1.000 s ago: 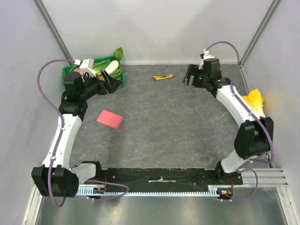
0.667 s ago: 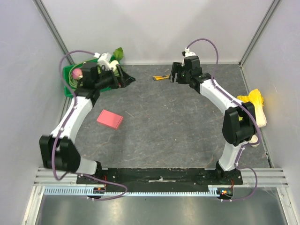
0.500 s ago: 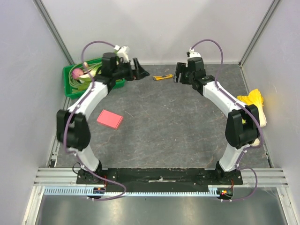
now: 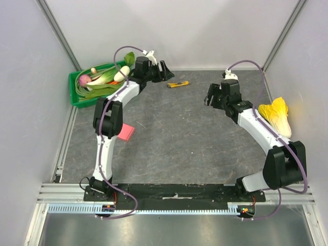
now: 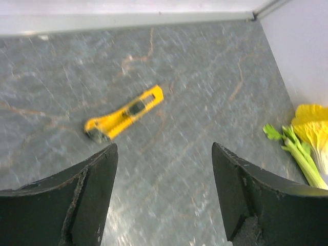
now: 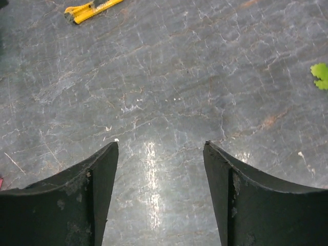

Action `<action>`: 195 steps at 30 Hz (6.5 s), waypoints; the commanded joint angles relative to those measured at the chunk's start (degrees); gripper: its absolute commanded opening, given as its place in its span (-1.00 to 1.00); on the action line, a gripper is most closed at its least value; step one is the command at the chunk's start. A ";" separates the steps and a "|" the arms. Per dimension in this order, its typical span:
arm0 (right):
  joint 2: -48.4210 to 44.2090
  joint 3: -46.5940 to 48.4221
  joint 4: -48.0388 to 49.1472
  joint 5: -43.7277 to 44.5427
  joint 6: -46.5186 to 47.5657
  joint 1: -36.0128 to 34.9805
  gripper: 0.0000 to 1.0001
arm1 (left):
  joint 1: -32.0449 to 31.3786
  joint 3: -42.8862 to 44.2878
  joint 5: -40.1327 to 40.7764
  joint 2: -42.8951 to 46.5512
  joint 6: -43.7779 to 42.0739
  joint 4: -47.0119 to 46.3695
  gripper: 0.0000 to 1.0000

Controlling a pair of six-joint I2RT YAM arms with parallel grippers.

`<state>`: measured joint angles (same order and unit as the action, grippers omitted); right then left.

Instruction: Unpack the express box

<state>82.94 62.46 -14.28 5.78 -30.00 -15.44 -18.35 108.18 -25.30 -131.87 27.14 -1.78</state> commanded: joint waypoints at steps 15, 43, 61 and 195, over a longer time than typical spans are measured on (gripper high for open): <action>-13.49 -3.39 -12.34 11.53 -8.06 -0.38 0.36 | -1.16 16.71 4.48 -20.70 13.03 -16.41 0.52; -12.45 -2.78 -16.83 13.73 -10.79 -0.29 0.38 | -5.99 11.61 -12.49 -22.64 25.43 -14.31 0.30; 17.43 16.38 -4.70 0.29 -1.55 0.15 0.56 | -2.22 10.46 -6.59 -16.47 23.30 -14.55 0.13; 4.95 6.44 -16.05 9.44 3.72 -11.01 0.92 | 25.03 -60.02 16.17 43.30 13.29 11.97 0.72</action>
<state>85.19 64.73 -34.37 17.87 -29.74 -26.50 6.68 45.74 -4.29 -84.49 42.35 10.63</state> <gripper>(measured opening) 0.972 0.885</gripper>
